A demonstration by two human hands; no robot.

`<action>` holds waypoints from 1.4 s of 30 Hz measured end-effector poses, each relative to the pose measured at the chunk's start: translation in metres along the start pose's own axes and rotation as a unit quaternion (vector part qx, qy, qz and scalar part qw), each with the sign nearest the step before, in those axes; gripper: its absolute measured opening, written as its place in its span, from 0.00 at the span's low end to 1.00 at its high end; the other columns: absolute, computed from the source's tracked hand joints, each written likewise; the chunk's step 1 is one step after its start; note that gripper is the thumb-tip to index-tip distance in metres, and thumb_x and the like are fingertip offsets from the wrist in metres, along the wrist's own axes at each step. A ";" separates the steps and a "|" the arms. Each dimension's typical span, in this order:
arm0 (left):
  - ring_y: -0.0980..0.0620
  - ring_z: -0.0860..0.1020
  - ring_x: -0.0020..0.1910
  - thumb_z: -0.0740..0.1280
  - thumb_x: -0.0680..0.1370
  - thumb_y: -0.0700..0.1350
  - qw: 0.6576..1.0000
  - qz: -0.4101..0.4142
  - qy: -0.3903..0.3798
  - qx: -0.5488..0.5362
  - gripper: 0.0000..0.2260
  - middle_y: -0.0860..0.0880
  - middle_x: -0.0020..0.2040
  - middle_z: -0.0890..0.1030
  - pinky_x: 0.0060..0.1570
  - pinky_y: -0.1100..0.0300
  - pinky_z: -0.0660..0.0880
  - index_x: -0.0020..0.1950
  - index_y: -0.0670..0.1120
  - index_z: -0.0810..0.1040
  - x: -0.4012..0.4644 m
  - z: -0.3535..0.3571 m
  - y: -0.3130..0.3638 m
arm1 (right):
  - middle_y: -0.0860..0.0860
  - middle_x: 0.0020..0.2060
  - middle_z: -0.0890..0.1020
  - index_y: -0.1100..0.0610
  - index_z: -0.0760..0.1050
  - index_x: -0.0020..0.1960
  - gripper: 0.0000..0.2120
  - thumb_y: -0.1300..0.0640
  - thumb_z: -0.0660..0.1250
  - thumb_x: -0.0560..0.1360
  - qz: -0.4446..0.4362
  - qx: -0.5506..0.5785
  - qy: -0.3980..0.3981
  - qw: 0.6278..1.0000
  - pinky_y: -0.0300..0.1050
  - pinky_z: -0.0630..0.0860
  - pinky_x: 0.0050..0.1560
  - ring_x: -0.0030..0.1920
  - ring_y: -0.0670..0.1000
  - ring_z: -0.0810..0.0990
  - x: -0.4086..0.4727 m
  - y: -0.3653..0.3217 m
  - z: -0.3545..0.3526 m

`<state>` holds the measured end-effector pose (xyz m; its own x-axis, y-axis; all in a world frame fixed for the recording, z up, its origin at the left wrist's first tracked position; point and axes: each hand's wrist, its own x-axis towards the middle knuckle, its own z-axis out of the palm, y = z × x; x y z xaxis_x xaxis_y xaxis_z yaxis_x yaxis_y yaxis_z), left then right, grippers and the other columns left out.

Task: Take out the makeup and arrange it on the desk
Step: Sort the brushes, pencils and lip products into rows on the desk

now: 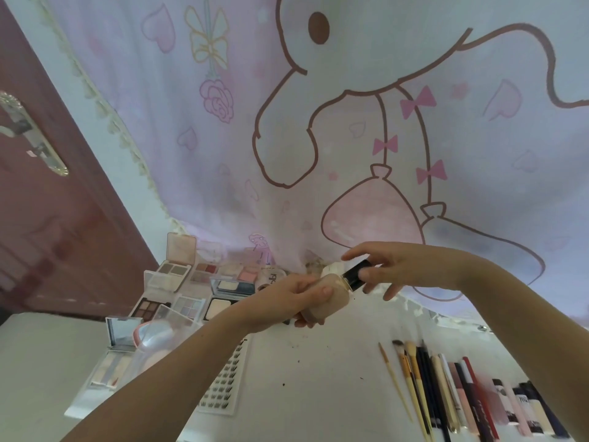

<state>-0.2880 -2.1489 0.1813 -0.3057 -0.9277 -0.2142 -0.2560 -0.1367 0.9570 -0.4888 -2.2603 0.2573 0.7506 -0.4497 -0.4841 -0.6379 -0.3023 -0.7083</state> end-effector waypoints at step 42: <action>0.67 0.73 0.33 0.63 0.79 0.52 0.992 -0.011 0.082 0.100 0.09 0.57 0.41 0.74 0.34 0.72 0.68 0.55 0.51 0.73 0.002 -0.004 -0.033 | 0.51 0.36 0.81 0.55 0.77 0.49 0.08 0.57 0.60 0.79 -0.024 0.012 0.155 0.988 0.35 0.74 0.32 0.30 0.43 0.75 -0.018 0.031 -0.017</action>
<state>-0.2762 -2.1477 0.1501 -0.1490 -0.9716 -0.1836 -0.4418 -0.1007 0.8915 -0.5247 -2.2758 0.2525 0.6880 -0.6728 -0.2720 -0.5965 -0.3108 -0.7400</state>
